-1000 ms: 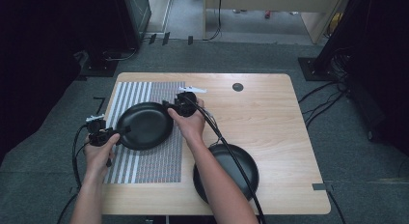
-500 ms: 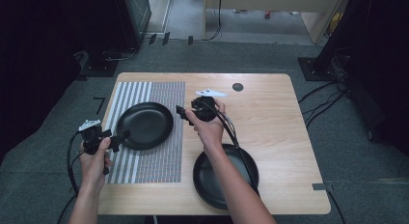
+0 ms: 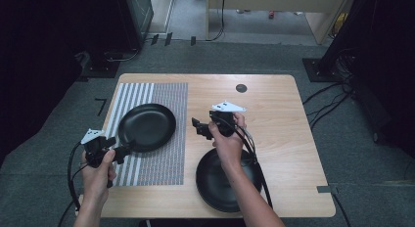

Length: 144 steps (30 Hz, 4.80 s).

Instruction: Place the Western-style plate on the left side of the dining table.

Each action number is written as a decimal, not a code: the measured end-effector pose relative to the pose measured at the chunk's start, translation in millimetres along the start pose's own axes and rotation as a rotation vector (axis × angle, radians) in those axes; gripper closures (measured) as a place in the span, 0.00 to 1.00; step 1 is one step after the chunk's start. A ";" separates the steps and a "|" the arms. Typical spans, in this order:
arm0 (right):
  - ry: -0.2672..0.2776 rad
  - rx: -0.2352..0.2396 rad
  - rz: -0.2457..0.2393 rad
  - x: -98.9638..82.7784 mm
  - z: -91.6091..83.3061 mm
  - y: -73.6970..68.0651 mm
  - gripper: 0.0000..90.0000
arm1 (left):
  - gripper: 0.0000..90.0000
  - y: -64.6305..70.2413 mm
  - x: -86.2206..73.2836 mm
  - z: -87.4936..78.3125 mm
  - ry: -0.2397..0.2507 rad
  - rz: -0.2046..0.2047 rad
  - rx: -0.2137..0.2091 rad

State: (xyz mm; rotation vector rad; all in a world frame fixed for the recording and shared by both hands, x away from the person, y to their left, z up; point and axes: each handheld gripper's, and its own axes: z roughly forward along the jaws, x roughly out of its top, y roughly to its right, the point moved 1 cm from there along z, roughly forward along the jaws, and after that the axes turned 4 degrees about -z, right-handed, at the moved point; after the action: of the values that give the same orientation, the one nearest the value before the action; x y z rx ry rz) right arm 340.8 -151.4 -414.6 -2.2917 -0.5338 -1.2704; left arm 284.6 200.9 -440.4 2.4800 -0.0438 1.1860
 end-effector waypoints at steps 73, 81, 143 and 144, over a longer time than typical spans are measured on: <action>-0.063 -0.442 0.172 -173.2 -180.2 161.7 0.21 | 0.15 -57.7 -91.5 -18.6 -0.083 0.092 0.266; -0.082 -0.484 0.195 -184.7 -192.0 172.4 0.19 | 0.16 -64.9 -92.8 -19.2 -0.085 0.097 0.280; -0.196 -0.569 0.132 -197.0 -185.7 167.3 0.15 | 0.14 -65.0 -96.2 -17.7 -0.076 0.130 0.288; -0.196 -0.569 0.132 -197.0 -185.7 167.3 0.15 | 0.14 -64.9 -96.2 -17.7 -0.075 0.130 0.288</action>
State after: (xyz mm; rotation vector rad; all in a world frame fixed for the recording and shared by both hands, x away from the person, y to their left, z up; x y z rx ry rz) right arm 206.5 -414.8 -532.2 -2.8822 -0.0743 -1.2553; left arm 222.2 254.0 -524.5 2.8105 -0.0594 1.2248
